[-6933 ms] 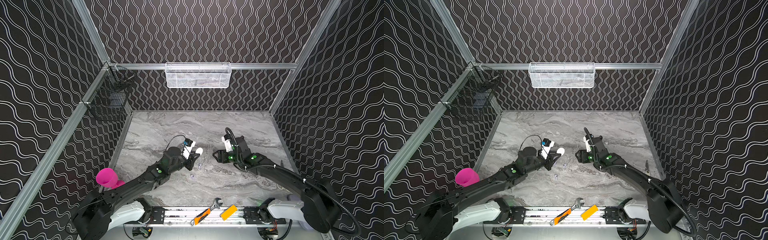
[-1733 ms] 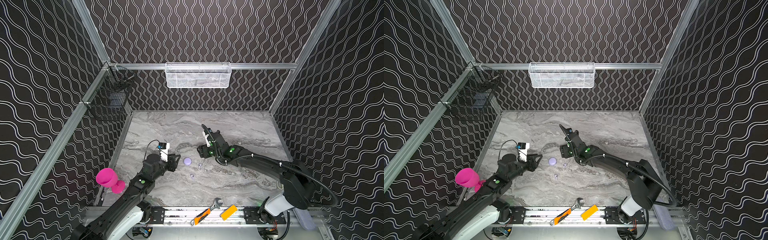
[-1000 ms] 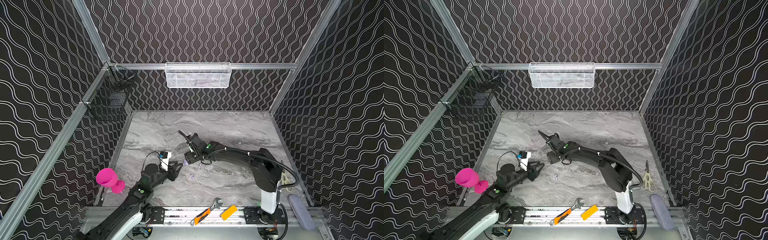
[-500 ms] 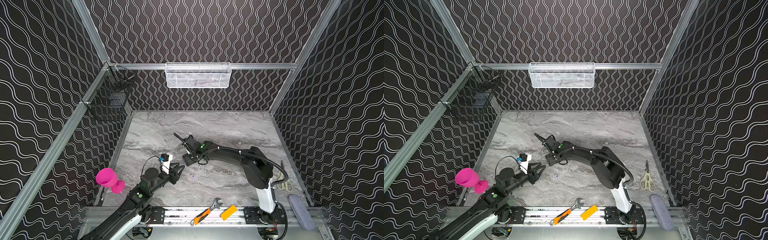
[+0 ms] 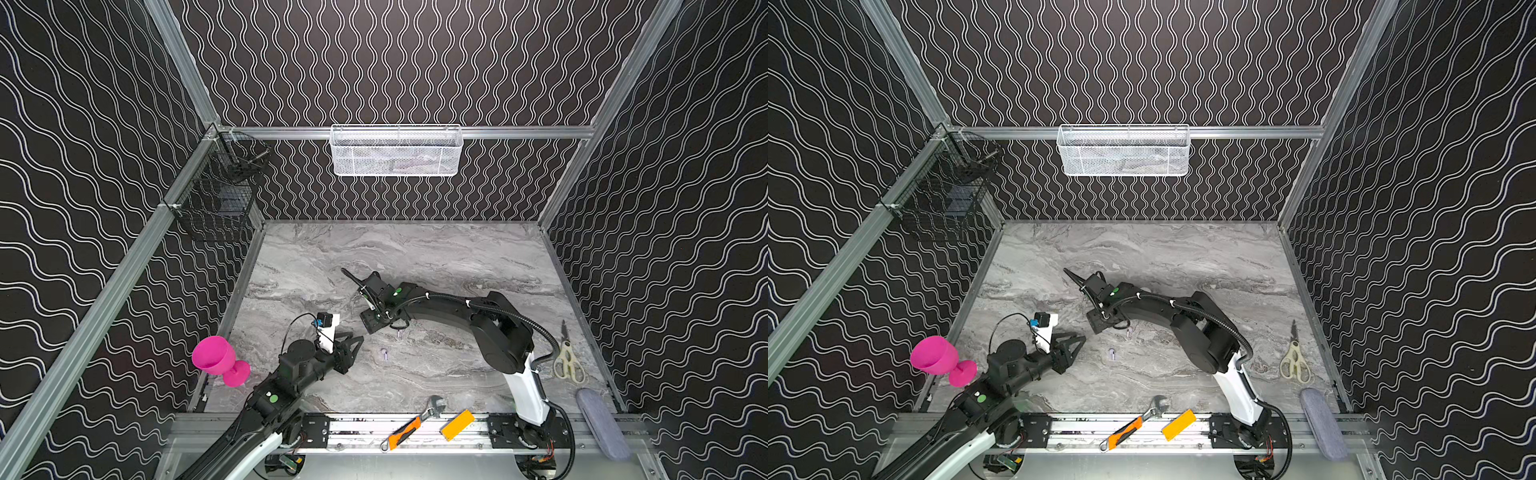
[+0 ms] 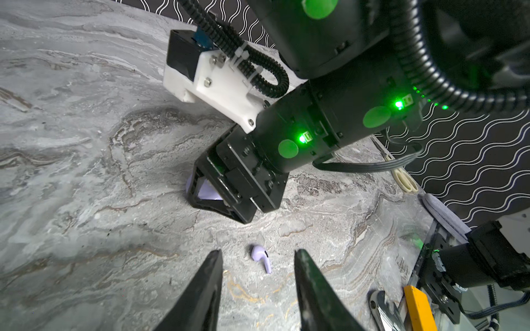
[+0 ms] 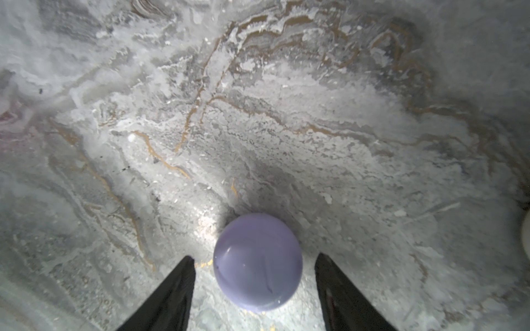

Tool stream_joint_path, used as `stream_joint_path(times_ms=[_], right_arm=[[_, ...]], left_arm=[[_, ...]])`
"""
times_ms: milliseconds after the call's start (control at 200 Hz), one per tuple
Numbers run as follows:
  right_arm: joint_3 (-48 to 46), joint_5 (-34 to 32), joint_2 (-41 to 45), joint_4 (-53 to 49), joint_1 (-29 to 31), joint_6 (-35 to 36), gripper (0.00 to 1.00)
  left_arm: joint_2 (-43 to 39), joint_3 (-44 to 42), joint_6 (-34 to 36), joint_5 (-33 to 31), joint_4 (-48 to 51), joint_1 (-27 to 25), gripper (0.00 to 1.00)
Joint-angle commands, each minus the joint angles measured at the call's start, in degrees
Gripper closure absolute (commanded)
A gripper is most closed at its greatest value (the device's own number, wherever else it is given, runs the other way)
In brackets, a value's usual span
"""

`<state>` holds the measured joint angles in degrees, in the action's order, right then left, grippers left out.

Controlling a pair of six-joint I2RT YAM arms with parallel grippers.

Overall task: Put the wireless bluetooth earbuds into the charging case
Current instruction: 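Lower the right gripper over the lavender case while the left gripper draws back, then close the right gripper on the lavender case and lift it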

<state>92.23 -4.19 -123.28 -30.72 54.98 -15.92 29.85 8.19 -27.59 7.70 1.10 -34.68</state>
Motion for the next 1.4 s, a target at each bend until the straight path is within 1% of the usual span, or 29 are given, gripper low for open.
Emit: stream_joint_path(times_ms=[0,541,956,1306,1396], right_arm=[[0.9,-0.3,-0.9,-2.1,0.1,-0.4,0.31],[1.2,-0.8,-2.6,-1.4,0.1,-0.7,0.34],[1.8,-3.2,-3.3,-3.1,1.1,-0.4,0.41],[2.7,-6.2,-3.9,-4.6,2.2,-0.1,0.44],[2.6,-6.6,-3.9,-4.5,2.4,-0.1,0.47]], left_arm=[[-0.1,0.5,-0.9,-0.3,0.5,-0.1,0.55],[0.8,0.3,-0.9,-0.3,0.0,-0.2,0.55],[0.8,0.3,-1.0,-0.5,-0.1,-0.1,0.55],[0.8,0.3,-1.1,-0.6,0.1,-0.1,0.55],[1.2,0.4,-1.0,-0.6,-0.1,-0.2,0.55]])
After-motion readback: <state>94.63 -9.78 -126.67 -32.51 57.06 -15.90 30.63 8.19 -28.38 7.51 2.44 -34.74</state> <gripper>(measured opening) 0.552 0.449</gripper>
